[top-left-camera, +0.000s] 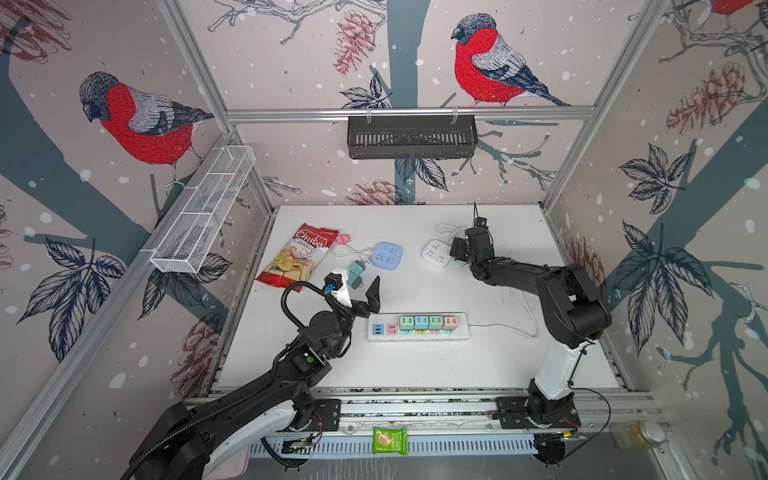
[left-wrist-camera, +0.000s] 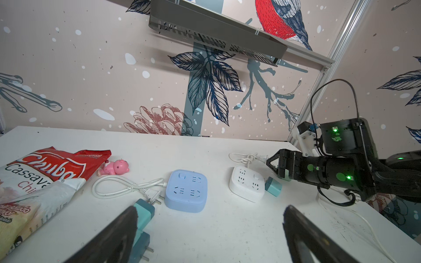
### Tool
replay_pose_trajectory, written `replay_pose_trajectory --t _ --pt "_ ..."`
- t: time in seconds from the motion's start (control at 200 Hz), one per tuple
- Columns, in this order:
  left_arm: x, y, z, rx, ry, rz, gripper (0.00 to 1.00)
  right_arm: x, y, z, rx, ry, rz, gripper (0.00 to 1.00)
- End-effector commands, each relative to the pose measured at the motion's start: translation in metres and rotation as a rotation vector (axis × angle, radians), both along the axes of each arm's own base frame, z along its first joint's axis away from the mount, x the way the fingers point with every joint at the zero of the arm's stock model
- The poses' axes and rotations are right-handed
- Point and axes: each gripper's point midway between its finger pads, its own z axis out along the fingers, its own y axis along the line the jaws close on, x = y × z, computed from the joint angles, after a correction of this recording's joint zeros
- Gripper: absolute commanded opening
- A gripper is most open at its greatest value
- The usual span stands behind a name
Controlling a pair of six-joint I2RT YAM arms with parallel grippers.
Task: Insert the plug
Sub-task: 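Raise the left gripper away while the right gripper reaches toward the loose adapters, then lower the right gripper onto the teal adapter and close it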
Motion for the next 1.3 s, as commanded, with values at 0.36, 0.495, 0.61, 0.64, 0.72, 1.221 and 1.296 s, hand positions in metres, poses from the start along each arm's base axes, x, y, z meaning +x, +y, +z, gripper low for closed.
replay_pose_trajectory --t 0.36,0.495,0.61,0.64,0.72,1.221,1.296 --pt "-0.004 -0.007 0.007 -0.049 -0.001 -0.053 0.99 -0.006 -0.012 -0.047 -0.081 0.118 -0.042 0.89" --pt "-0.004 -0.009 0.007 -0.049 0.002 -0.062 0.99 -0.016 -0.017 -0.047 -0.07 0.105 -0.055 0.9" --pt "-0.005 -0.01 0.006 -0.046 0.004 -0.071 0.99 -0.022 -0.019 -0.044 -0.063 0.092 -0.062 0.9" --pt "-0.005 -0.01 0.007 -0.046 0.003 -0.071 0.99 -0.023 -0.021 -0.043 -0.063 0.088 -0.066 0.9" --pt "-0.005 -0.009 0.007 -0.042 0.001 -0.064 0.99 -0.03 -0.025 -0.041 -0.06 0.072 -0.077 0.9" --pt "-0.001 -0.011 -0.003 -0.02 0.02 -0.056 0.99 -0.06 -0.023 -0.024 0.062 -0.016 -0.056 0.88" --pt "0.0 -0.01 -0.003 -0.02 0.02 -0.05 0.99 -0.057 -0.017 -0.019 0.064 -0.023 -0.042 0.87"
